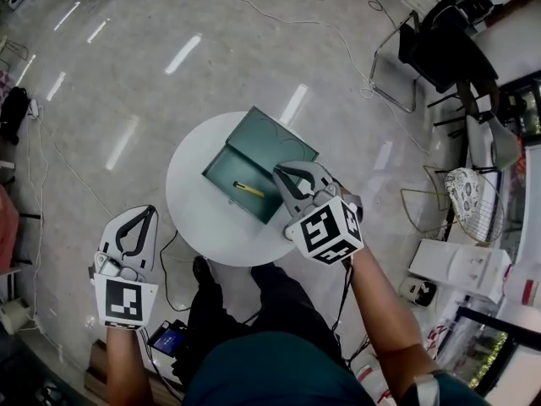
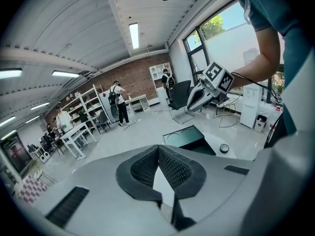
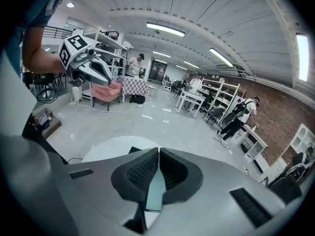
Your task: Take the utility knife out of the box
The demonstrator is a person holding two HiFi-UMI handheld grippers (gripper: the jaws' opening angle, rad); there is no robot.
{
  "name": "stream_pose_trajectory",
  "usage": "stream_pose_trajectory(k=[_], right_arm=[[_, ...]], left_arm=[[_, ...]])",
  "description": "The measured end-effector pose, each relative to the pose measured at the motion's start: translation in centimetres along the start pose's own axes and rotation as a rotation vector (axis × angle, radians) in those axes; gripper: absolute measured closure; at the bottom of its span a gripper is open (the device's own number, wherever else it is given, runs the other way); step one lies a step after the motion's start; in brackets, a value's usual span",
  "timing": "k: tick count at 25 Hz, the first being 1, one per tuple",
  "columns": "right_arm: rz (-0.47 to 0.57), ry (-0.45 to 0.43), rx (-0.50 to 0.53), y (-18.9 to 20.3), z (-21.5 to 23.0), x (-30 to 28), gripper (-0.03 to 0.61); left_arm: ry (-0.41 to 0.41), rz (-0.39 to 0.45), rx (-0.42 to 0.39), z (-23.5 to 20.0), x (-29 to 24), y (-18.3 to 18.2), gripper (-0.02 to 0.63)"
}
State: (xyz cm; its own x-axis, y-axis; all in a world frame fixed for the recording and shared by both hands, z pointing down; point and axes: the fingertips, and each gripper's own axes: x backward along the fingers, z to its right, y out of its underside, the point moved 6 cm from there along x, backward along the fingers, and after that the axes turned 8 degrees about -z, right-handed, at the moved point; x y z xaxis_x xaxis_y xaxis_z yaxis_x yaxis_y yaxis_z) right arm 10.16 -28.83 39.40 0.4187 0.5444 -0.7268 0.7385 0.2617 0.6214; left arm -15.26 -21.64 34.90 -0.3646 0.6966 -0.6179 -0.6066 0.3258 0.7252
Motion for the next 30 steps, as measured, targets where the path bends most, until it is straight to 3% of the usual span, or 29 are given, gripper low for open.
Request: stream_pose_trajectory(k=[8,30], right_arm=[[-0.03,-0.029,0.001,1.5,-0.5,-2.2,0.54],[-0.089,-0.09,0.001,3.3,-1.6,-8.2,0.54]], left_arm=[[0.018,-0.038,0.022,1.1,-1.2,1.9,0.595],[0.062,-0.042,0.071,1.5,-4.6,4.6,0.595]])
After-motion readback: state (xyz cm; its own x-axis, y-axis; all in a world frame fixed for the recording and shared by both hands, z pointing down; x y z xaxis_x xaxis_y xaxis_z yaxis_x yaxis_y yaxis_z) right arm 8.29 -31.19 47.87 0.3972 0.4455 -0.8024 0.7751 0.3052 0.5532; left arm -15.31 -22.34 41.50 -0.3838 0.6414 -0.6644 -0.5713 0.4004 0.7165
